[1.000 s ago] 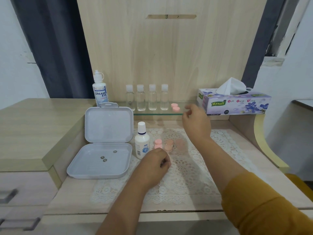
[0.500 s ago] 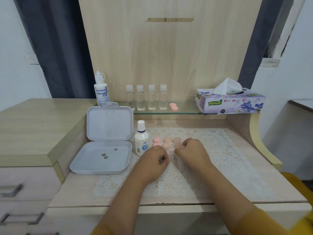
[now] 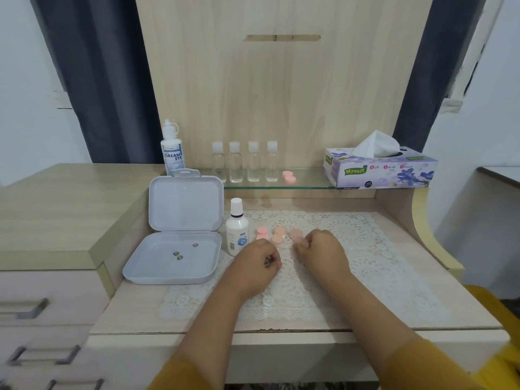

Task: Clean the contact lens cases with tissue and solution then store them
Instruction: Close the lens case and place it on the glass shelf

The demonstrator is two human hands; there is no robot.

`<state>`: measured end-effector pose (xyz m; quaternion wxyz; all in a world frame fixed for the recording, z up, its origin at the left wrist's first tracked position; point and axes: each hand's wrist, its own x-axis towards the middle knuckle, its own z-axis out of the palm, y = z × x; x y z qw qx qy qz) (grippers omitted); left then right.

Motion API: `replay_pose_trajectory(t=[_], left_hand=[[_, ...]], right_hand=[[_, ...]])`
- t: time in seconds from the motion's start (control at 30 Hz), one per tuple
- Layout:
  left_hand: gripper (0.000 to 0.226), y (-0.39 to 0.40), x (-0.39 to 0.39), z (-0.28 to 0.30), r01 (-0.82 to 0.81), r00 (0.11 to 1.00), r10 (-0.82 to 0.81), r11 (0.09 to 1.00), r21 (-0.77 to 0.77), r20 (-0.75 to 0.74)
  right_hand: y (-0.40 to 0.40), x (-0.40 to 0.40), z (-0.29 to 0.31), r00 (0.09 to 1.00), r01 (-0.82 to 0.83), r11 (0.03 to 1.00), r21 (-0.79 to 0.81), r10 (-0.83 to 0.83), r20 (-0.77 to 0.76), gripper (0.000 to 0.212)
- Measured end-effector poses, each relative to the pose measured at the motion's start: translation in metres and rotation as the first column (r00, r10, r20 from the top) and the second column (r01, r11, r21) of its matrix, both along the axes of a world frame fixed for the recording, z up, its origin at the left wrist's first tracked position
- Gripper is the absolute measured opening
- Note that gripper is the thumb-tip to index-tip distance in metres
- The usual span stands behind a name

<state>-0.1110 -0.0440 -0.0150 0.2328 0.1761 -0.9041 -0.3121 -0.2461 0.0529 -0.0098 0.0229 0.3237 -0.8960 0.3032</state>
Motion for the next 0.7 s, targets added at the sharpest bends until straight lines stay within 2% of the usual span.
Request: replay_pose_trajectory(t=[0.27,0.4,0.57,0.7], left_hand=[[0.008,0.001,0.000,0.001,-0.011,1.000,0.011,0.999,0.038,-0.001],[0.010,0.001,0.001,0.000,-0.023,1.000,0.024,0.997,0.074,-0.008],[0.030,0.001,0.002,0.001,-0.001,1.000,0.003,0.987,0.163,-0.015],[0.043,0.002,0.002,0.003,0.026,1.000,-0.023,0.989,0.149,-0.020]], right_hand=[[0.025,0.008,-0.005,0.996,-0.084,0.995,-0.045,0.083,-0.015,0.016],[0.036,0.016,-0.006,0.987,-0.121,0.993,-0.007,0.120,-0.104,0.020],[0.042,0.021,-0.007,0.972,-0.168,0.985,0.023,0.170,-0.165,0.025],[0.046,0.023,-0.005,0.964,-0.215,0.976,0.027,0.216,-0.155,0.025]])
